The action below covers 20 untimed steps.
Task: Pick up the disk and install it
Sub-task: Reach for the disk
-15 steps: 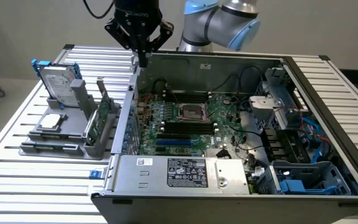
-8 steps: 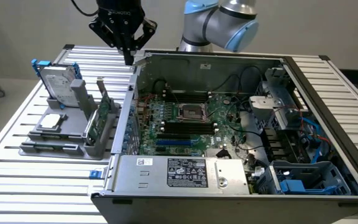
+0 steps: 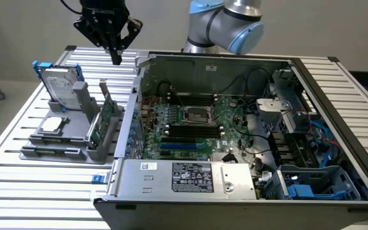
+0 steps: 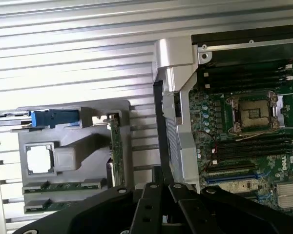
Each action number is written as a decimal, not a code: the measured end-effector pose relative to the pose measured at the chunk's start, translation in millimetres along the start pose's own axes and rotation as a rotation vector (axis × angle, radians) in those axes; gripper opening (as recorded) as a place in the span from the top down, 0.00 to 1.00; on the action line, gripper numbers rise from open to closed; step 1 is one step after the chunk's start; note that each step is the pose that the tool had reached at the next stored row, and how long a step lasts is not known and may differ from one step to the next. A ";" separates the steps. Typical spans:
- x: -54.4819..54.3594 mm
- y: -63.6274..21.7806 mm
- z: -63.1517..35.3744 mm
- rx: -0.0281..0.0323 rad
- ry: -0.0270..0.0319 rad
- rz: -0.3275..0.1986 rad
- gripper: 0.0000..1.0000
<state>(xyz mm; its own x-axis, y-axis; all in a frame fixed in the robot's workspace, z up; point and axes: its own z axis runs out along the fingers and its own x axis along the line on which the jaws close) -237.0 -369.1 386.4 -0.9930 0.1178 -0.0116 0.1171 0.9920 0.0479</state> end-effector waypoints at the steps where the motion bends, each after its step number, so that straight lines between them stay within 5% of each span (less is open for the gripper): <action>1: 4.6 0.8 0.4 0.0000 0.0000 0.000 0.89; 20: 93.8 19.7 7.7 0.0000 0.0000 0.000 0.89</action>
<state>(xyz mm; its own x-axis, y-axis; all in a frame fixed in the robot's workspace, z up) -327.7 -338.2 378.6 -0.9930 0.1177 -0.0117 0.1170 0.9920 0.0478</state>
